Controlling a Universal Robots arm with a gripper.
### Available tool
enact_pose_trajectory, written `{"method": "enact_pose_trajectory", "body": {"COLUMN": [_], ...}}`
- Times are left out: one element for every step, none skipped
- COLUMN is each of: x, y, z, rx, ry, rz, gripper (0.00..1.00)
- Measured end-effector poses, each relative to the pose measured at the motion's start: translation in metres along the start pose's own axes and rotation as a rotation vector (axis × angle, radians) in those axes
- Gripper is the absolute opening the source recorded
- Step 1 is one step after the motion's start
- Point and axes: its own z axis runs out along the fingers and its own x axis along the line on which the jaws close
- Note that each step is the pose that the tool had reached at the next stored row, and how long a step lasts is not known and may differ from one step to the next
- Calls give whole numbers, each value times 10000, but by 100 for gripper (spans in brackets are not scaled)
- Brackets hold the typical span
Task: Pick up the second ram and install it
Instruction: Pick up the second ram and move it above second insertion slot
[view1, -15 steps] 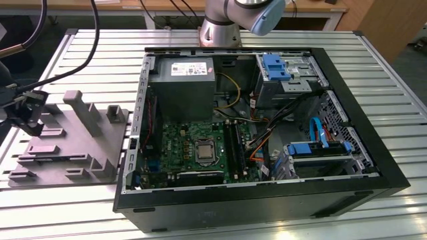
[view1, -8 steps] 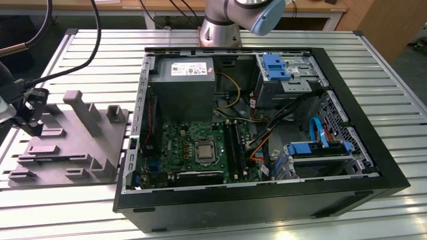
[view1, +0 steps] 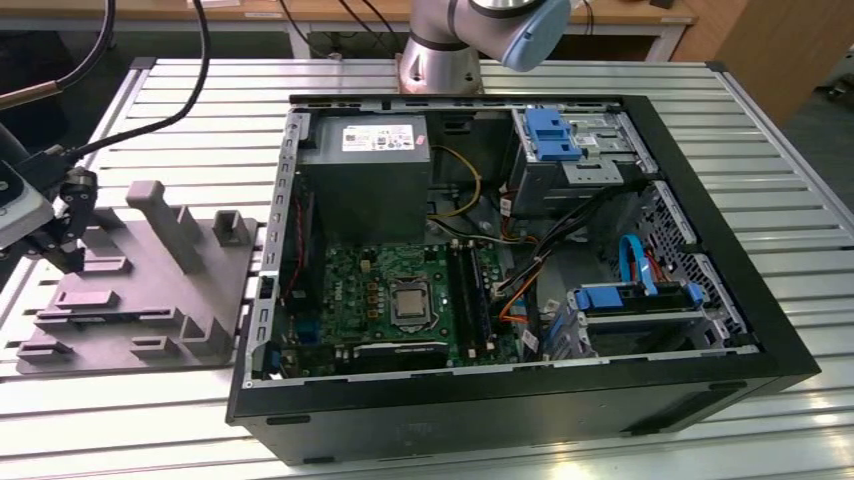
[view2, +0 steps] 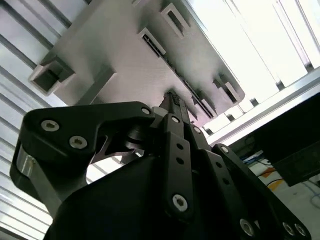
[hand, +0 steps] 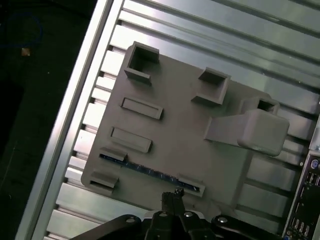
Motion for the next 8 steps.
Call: {"method": "enact_pose_trajectory", "body": {"x": [0,0,0,0,0,0,0,0], "y": [0,0,0,0,0,0,0,0], "z": [1,2,3,3,4,4,5,6], "rx": [-5,-11,-16,-21,-26,-31,-36,-41], "ry": [5,10,15,20,24,30,35,39], "rz": [-178,-377,-554,-735,-914,-1093,-1274,-1452], "gripper": [10,10,10,10,10,10,10,10]}}
